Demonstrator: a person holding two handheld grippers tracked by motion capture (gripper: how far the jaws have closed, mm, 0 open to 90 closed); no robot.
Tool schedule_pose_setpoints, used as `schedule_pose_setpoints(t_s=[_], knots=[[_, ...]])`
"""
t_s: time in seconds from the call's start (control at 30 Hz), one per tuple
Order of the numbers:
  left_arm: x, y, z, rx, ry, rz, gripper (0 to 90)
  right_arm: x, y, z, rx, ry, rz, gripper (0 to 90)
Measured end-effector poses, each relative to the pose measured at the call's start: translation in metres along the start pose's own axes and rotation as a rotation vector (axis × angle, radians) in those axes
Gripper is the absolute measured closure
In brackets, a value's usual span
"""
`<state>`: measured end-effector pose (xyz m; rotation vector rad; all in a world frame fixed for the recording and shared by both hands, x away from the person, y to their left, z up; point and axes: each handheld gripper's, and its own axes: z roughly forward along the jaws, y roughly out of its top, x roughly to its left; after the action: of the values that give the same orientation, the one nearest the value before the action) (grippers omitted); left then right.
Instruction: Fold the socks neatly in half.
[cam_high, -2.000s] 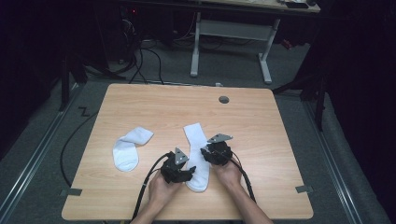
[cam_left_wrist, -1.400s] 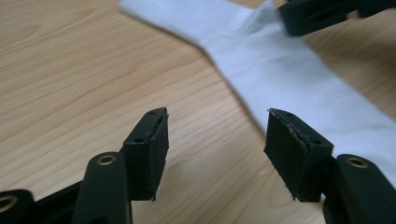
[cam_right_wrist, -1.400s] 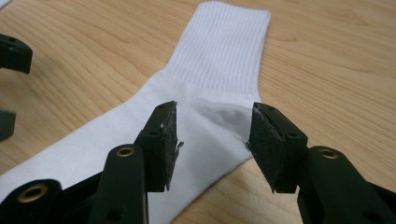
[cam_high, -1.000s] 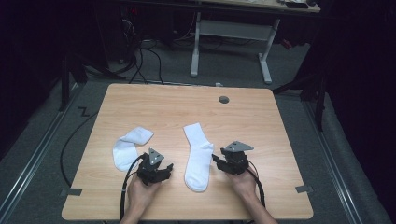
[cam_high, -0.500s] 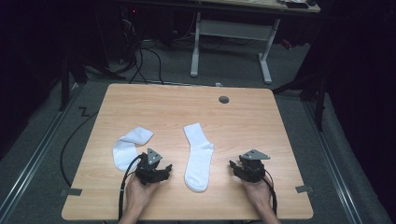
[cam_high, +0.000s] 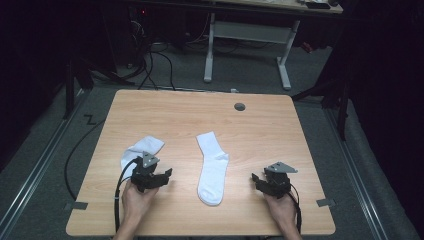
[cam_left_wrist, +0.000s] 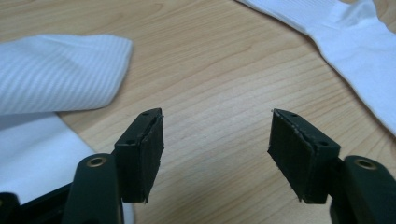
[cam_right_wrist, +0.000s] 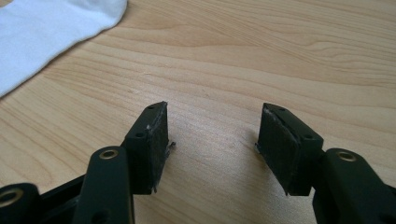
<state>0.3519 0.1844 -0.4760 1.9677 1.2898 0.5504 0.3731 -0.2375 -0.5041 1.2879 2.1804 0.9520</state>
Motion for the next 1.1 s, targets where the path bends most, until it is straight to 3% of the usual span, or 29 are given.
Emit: schedule_pose_setpoints(t_s=[0.2,0.3,0.6,0.73,1.1], knots=[[0.016,0.011,-0.006,0.004,0.036,-0.02,37.8,0.0,0.0,0.0,0.001,0.001,-0.001,41.9],[0.029,0.015,-0.009,0.009,0.087,-0.034,38.6,0.0,0.0,0.0,0.001,0.003,-0.002,41.0],[0.057,0.022,-0.01,0.015,0.159,-0.082,40.8,0.001,0.0,0.0,0.004,0.014,-0.01,38.3],[0.066,0.029,0.003,0.045,0.2,-0.082,40.6,0.001,0.0,0.0,0.005,0.016,-0.013,38.1],[0.085,0.027,0.036,0.17,0.223,-0.122,36.7,0.001,0.0,0.0,0.004,0.016,-0.015,38.1]])
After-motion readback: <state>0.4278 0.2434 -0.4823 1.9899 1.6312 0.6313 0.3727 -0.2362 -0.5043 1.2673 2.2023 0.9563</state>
